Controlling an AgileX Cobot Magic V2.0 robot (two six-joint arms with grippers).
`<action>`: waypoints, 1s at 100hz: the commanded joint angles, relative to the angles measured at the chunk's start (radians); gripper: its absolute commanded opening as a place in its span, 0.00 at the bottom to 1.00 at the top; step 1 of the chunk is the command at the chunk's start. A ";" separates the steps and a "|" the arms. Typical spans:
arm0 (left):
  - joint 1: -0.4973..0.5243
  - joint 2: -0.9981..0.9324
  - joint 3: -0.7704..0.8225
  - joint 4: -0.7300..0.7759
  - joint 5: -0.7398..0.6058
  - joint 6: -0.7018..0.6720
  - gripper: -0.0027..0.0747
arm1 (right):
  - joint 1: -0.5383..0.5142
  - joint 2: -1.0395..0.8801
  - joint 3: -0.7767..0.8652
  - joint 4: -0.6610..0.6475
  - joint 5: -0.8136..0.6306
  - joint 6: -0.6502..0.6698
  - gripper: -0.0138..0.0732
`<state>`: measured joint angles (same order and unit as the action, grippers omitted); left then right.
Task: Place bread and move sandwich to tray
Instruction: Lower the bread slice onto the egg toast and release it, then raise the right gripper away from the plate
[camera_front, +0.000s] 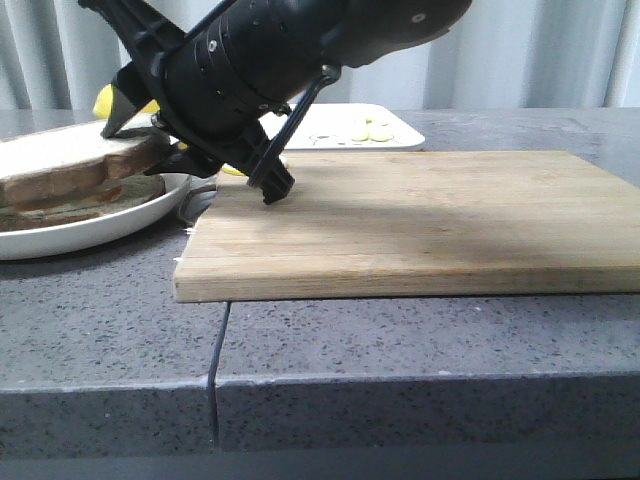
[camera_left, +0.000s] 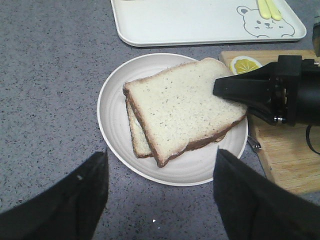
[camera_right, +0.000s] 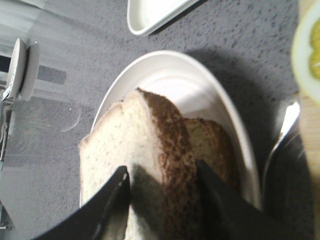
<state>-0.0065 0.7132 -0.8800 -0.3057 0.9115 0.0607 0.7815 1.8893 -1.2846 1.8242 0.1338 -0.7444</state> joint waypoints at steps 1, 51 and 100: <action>-0.009 0.002 -0.034 -0.024 -0.053 -0.002 0.57 | 0.000 -0.062 -0.021 0.056 -0.007 -0.012 0.54; -0.009 0.002 -0.034 -0.024 -0.053 -0.002 0.57 | -0.004 -0.177 -0.021 0.006 -0.146 -0.084 0.54; -0.009 0.002 -0.034 -0.024 -0.053 -0.002 0.57 | -0.139 -0.486 0.075 -0.474 -0.173 -0.107 0.54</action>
<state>-0.0065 0.7132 -0.8800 -0.3057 0.9115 0.0607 0.6828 1.5138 -1.2233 1.4582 -0.0338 -0.8390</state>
